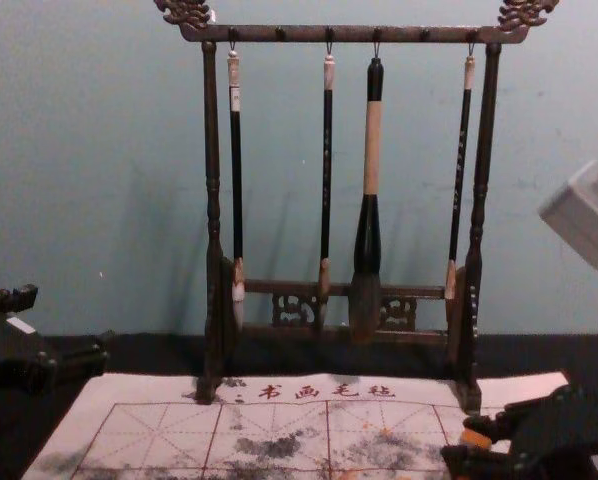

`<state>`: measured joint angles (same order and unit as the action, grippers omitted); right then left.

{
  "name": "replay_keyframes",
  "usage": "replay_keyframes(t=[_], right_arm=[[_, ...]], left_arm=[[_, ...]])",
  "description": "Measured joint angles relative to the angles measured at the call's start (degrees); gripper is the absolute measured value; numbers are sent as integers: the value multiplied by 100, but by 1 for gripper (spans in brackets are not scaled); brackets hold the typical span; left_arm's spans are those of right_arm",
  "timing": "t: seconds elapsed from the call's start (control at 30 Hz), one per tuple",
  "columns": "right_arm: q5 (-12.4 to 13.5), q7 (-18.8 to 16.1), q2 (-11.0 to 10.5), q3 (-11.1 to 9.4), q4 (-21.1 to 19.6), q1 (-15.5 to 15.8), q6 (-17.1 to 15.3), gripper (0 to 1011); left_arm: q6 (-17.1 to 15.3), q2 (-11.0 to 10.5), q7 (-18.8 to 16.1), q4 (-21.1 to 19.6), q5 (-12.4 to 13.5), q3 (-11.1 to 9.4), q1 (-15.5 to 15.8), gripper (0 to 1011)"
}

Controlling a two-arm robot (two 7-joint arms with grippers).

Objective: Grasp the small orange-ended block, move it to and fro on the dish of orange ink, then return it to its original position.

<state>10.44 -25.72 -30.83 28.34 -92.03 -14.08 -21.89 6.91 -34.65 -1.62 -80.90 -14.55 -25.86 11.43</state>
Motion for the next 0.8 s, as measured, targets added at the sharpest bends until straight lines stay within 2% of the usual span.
replay_keyframes(t=[0.1, 0.2, 0.27, 0.43, 0.53, 0.63, 0.8], right_arm=[[3, 1, -1, 1, -1, -1, -1, 385], [5, 3, -3, 3, -3, -3, -1, 507], [6, 4, -3, 3, -4, -3, -1, 539], [9, 6, -3, 3, -4, -4, -1, 729], [10, 6, -3, 3, -4, -3, -1, 786], [11, 6, -3, 3, -4, -3, -1, 911], [14, 6, -3, 3, -4, -3, -1, 1003]], left_arm=[[0, 0, 0, 0, 0, 0, 0, 1001], [0, 0, 0, 0, 0, 0, 0, 1001], [0, 0, 0, 0, 0, 0, 0, 1002], [0, 0, 0, 0, 0, 0, 0, 1001], [0, 0, 0, 0, 0, 0, 0, 1001], [0, 0, 0, 0, 0, 0, 0, 1001], [0, 0, 0, 0, 0, 0, 0, 1001]])
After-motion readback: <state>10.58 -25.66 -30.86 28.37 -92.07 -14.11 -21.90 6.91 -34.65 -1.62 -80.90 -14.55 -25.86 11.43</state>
